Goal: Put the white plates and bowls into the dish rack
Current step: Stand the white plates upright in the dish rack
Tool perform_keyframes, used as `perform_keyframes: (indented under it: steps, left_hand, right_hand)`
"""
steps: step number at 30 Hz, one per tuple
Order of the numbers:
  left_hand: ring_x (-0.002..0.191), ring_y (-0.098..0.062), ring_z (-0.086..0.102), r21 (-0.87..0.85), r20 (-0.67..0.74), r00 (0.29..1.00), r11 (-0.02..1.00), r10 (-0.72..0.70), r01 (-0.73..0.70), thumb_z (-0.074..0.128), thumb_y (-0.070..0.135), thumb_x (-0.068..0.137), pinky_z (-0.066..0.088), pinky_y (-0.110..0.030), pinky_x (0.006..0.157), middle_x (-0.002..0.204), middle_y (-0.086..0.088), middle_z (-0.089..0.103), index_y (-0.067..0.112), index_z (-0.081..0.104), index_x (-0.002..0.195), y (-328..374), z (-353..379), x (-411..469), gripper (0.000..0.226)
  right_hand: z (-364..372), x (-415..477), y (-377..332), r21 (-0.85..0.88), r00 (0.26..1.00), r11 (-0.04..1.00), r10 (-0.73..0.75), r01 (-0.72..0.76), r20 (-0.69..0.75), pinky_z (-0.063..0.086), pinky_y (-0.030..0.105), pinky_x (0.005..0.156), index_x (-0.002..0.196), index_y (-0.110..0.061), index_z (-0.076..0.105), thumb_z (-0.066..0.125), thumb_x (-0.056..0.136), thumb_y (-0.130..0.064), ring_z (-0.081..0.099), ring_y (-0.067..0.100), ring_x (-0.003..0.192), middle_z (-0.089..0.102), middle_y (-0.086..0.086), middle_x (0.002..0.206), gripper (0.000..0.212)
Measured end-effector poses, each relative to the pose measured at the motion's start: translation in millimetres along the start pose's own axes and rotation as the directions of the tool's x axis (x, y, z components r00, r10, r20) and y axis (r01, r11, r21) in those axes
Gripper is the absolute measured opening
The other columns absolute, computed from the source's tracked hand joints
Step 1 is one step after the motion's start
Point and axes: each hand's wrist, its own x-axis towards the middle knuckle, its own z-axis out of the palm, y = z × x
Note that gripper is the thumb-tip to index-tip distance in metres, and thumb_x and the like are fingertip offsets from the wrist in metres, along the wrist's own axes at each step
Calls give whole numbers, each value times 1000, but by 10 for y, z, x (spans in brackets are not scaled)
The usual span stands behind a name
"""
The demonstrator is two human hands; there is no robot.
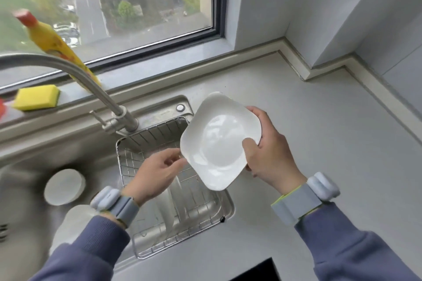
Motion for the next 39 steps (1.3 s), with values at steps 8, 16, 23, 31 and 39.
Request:
perform_keyframes:
  steps: [8,16,23,31,39]
  left_hand:
    - [146,-15,34,500,124,992,865,-15,-49,58,58,89,26,-35,122,159,12,40,29,46,149,-649,169,-178,68]
    - [144,-12,38,462,85,996,885,25,-62,65,57,87,24,-32,121,157,14,43,30,50,145,-753,139,-178,65]
    - [144,-9,37,443,72,995,892,62,-88,67,56,87,23,-27,119,157,15,43,29,51,145,-854,88,-228,66]
    - [146,-10,35,440,89,995,894,50,-84,68,57,86,21,-28,120,159,15,40,29,49,148,-867,76,-214,71]
    - [148,-12,31,424,93,995,903,40,-76,74,54,82,19,-29,122,160,15,38,31,47,149,-844,110,-188,76]
  right_hand:
    - [626,-30,14,-358,964,906,-153,225,218,48,43,78,152,-32,25,42,89,-9,55,33,88,57,9,100,69]
    - [1119,28,191,-476,948,848,-93,235,303,50,46,81,148,-27,23,42,89,-13,59,41,94,59,13,111,64]
    - [1433,28,331,-570,946,789,-42,229,322,41,40,70,145,-22,25,42,90,-10,61,43,90,58,16,111,59]
    - [1557,-44,474,-582,946,787,-7,205,324,41,37,65,138,-21,29,43,89,-8,63,41,86,60,16,106,53]
    - [1587,-19,512,-585,931,779,4,226,366,41,38,67,136,-22,31,43,89,-8,62,42,90,60,15,109,51]
